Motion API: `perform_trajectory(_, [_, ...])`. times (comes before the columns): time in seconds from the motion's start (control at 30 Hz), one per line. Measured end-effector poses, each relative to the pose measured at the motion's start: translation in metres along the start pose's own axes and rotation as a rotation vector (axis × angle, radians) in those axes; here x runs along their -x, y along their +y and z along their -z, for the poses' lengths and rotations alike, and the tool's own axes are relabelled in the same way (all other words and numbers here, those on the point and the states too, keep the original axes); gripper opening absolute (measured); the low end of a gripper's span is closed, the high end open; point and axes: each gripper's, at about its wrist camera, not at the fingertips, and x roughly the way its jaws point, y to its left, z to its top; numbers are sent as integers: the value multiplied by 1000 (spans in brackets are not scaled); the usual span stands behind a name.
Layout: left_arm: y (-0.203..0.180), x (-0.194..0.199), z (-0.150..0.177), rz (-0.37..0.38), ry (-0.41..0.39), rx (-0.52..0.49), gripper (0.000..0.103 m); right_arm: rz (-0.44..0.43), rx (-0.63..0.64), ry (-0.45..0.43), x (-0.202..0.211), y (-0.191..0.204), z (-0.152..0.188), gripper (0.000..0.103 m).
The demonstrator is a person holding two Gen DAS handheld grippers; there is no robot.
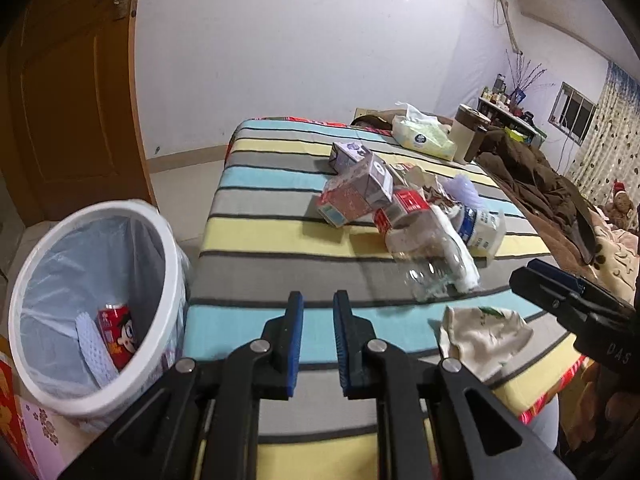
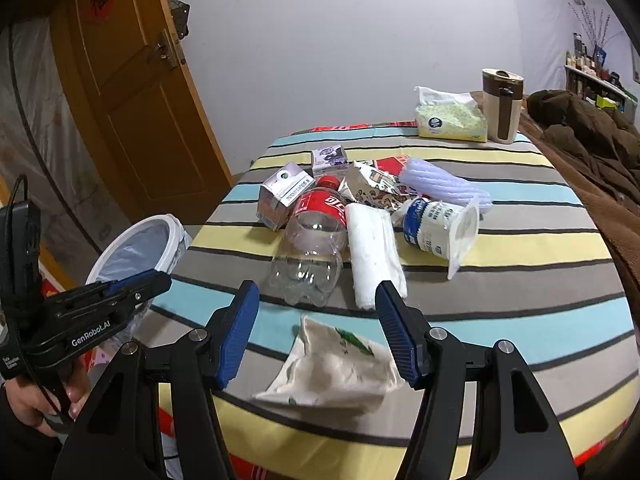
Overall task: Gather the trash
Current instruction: 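Move both tools back over the table toward the remaining trash, then grasp the clear red-label bottle with the right gripper while the left gripper grasps a pink juice carton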
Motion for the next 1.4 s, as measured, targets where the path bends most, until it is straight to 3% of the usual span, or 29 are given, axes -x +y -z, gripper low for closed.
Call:
perform_trajectory(0.13, [5,-9,-10,3,5,2,40,0,-2,23,-10,0,-6,62])
perform_trajectory(0.23, [9,-15,-13,-9,3,2,47,7,9,41,-17,4,-10,62])
perform_trajectory(0.57, [29,-35,-24,-48,16,-4,49,31,14,100,-52,10,-27,62])
perform_trajectory(1.2, [41,-41,-34,4,14,9,54,54,-35,230,-90,10,-41,62])
perform_trajectory(1.4, [43,-34,-37,6,0,14,61,9,-105,292,-109,2,-44,68])
